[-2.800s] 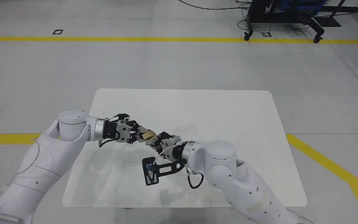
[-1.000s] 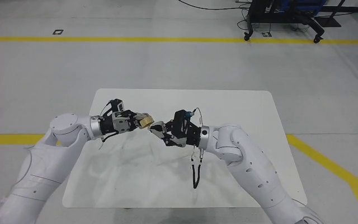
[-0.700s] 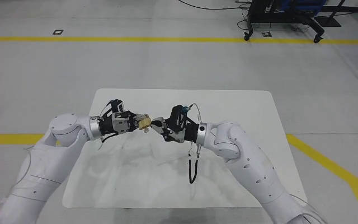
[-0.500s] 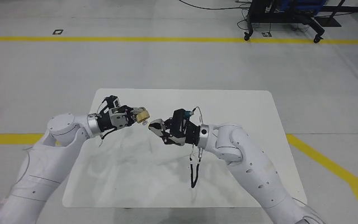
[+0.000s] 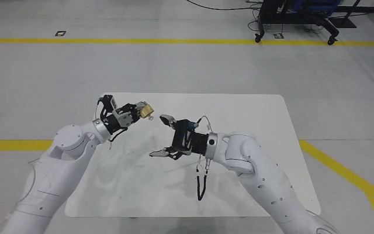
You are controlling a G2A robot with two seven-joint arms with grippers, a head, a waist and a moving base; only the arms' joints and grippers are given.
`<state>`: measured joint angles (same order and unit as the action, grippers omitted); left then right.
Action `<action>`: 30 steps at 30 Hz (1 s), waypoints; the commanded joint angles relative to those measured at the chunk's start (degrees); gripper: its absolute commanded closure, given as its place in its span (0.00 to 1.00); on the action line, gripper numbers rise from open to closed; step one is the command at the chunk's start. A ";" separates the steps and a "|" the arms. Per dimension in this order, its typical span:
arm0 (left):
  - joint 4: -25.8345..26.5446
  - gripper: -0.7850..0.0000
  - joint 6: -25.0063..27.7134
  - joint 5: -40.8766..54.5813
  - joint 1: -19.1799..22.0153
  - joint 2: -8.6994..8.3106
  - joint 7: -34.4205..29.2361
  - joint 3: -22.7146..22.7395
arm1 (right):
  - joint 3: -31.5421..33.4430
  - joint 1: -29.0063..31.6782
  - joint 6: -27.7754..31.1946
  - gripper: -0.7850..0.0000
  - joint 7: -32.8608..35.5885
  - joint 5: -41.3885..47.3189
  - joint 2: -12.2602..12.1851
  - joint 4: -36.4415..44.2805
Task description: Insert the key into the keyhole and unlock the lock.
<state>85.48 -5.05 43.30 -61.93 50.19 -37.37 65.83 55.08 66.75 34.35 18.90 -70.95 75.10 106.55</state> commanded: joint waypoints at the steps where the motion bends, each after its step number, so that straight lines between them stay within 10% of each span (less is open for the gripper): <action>1: 0.06 1.00 -0.22 -0.19 -0.06 0.13 0.00 0.10 | -2.52 0.04 -5.21 0.40 0.36 -13.85 0.21 0.77; 4: 0.11 1.00 -0.55 -0.34 -0.15 0.35 -0.02 0.16 | -5.77 -0.84 -11.89 0.68 2.27 -20.78 0.89 -0.62; 22: -0.93 1.00 -2.32 -2.82 0.37 1.44 -0.84 0.59 | -15.07 -4.89 -24.90 0.87 10.82 -38.17 4.19 -5.00; 30: -1.38 1.00 -2.84 -3.85 0.57 1.84 -1.66 0.85 | -16.67 -5.66 -25.64 0.80 13.34 -39.86 5.56 -6.14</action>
<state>84.15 -7.83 39.54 -61.39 51.98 -38.96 66.64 38.50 61.24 8.67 32.05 -110.81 80.50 100.61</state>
